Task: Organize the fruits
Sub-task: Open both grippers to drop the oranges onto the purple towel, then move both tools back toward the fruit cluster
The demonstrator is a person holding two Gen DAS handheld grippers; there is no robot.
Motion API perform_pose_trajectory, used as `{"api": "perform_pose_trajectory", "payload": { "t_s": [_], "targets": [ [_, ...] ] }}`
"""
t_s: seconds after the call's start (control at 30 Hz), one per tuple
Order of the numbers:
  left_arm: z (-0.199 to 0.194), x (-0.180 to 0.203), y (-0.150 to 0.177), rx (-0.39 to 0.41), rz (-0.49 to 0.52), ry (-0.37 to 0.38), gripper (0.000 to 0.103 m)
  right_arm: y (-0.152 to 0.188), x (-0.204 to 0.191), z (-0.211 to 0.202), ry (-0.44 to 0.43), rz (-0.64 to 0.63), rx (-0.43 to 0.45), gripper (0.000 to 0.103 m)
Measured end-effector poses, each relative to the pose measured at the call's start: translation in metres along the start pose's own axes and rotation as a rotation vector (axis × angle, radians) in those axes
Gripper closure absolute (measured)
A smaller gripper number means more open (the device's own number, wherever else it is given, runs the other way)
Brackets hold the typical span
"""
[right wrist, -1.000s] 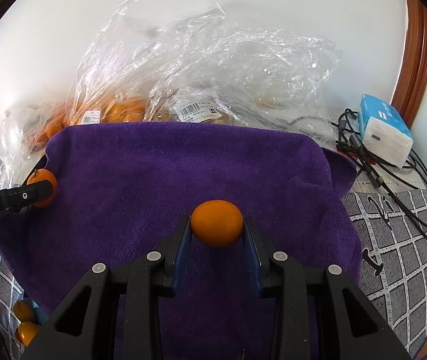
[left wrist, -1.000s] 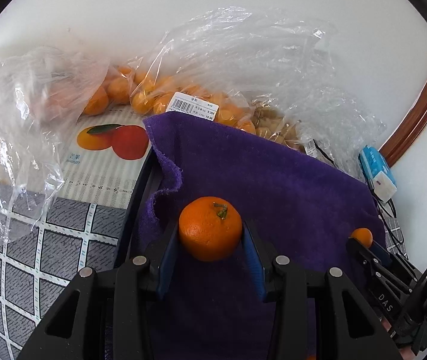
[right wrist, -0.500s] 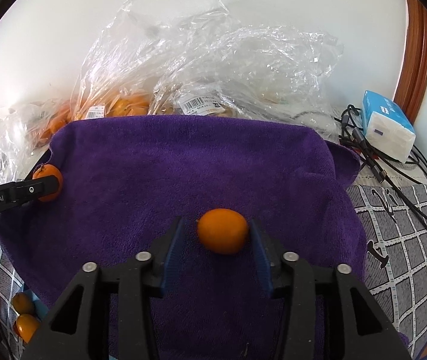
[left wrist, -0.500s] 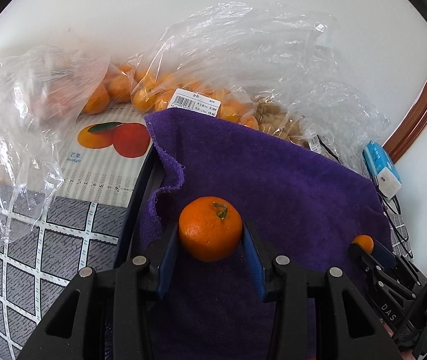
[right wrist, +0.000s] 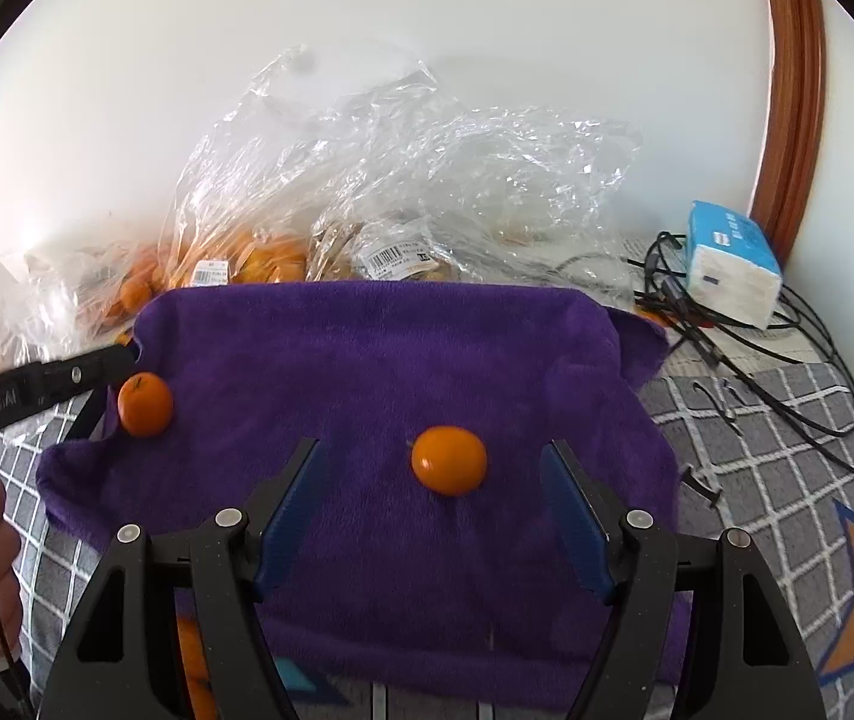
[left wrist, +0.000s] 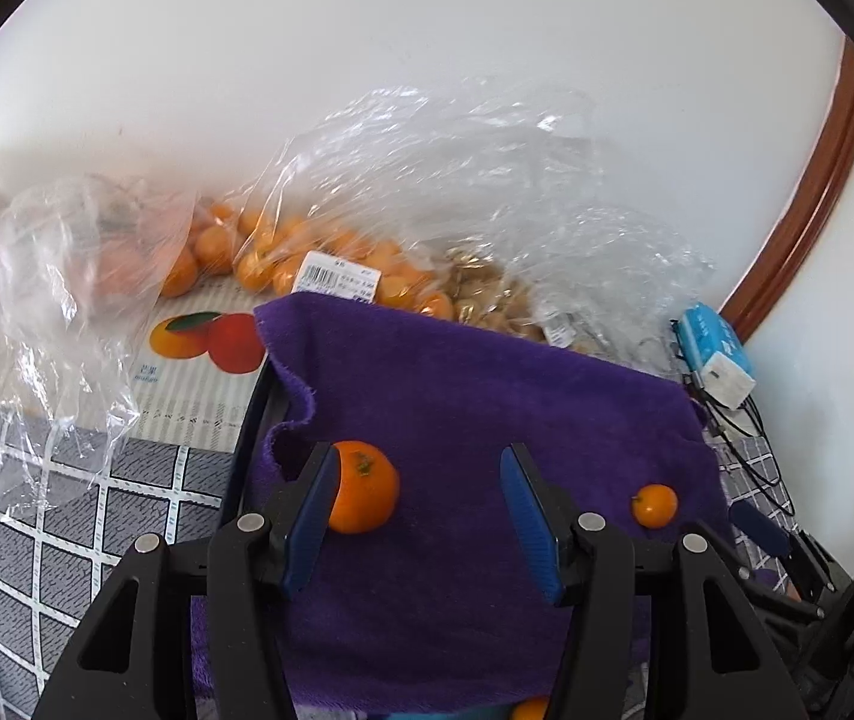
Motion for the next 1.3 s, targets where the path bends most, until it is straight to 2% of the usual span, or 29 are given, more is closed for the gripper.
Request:
{"api": "perform_pose_trajectory", "payload": {
  "t_s": [0.07, 0.17, 0.27, 0.4, 0.6, 0.93, 1.17, 1.3],
  "targets": [
    [-0.009, 0.012, -0.002, 0.009, 0.027, 0.016, 0.050, 0.007, 0.002, -0.012, 0.014, -0.015, 0.000, 0.030],
    [-0.027, 0.033, -0.003, 0.013, 0.087, 0.038, 0.050, 0.019, 0.011, -0.027, 0.084, -0.021, -0.006, 0.030],
    [-0.051, 0.047, -0.003, 0.057, 0.137, 0.041, 0.050, 0.031, 0.016, -0.041, 0.113, -0.029, -0.017, 0.030],
    [-0.072, 0.048, 0.014, 0.049, 0.150, 0.023, 0.050, 0.048, 0.017, -0.059, 0.083, -0.015, -0.042, 0.030],
    [-0.096, 0.023, 0.051, 0.030, 0.162, -0.061, 0.050, 0.072, 0.009, -0.080, 0.025, 0.012, -0.057, 0.031],
    [-0.128, -0.038, 0.108, 0.013, 0.054, -0.147, 0.050, 0.104, -0.027, -0.098, -0.055, -0.028, -0.072, 0.033],
    [-0.138, -0.074, 0.133, 0.030, -0.010, -0.198, 0.050, 0.120, -0.046, -0.107, -0.063, -0.058, -0.047, 0.036],
    [-0.136, -0.089, 0.145, 0.031, -0.088, -0.170, 0.050, 0.126, -0.053, -0.110, -0.066, -0.099, -0.044, 0.042]
  ]
}}
Point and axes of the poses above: each gripper's, at about its wrist camera, not at the fingertips, and z roughly the way its jaws point, x to its right, y to its underside, the point moved 10 cm from there along z, roughly the way its jaws point, and after that the axes turned 10 degrees about y, right-handed, at the moved point
